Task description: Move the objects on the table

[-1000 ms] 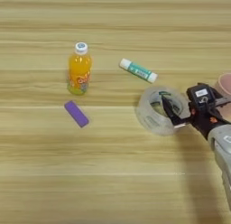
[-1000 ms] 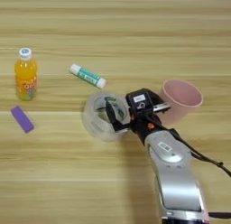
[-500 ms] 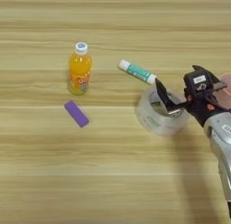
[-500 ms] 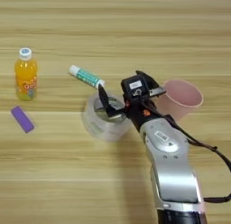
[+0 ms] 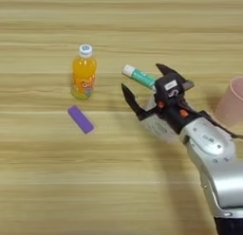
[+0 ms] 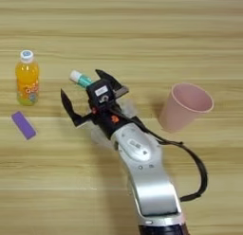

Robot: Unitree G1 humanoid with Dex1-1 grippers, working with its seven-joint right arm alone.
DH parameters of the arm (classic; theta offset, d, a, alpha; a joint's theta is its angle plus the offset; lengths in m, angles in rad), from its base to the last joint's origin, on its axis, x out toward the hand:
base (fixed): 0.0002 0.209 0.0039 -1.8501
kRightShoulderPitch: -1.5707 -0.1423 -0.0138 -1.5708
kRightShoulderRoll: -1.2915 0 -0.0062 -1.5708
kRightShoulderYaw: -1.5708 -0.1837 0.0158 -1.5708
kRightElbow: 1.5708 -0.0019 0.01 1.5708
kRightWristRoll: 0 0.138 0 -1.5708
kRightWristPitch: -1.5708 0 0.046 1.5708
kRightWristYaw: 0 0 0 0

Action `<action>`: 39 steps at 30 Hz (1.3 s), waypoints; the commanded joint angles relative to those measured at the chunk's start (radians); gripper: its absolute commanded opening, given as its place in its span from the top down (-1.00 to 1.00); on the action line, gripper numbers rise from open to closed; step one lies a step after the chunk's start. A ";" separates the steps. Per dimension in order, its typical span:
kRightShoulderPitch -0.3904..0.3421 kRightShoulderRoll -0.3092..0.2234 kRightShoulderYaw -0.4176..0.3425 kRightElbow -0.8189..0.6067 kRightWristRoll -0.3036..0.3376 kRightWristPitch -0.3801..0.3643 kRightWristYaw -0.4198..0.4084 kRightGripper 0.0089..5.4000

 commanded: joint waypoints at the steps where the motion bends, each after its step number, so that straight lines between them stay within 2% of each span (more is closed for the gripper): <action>1: -0.035 0.027 0.047 -0.004 -0.014 -0.048 -0.016 -0.99; 9: -0.057 0.095 0.110 0.054 -0.010 -0.067 -0.019 -0.99; 23: -0.057 0.176 0.210 0.247 -0.006 -0.109 0.002 -0.99; 39: -0.082 0.209 0.191 0.413 0.015 -0.129 0.003 -0.99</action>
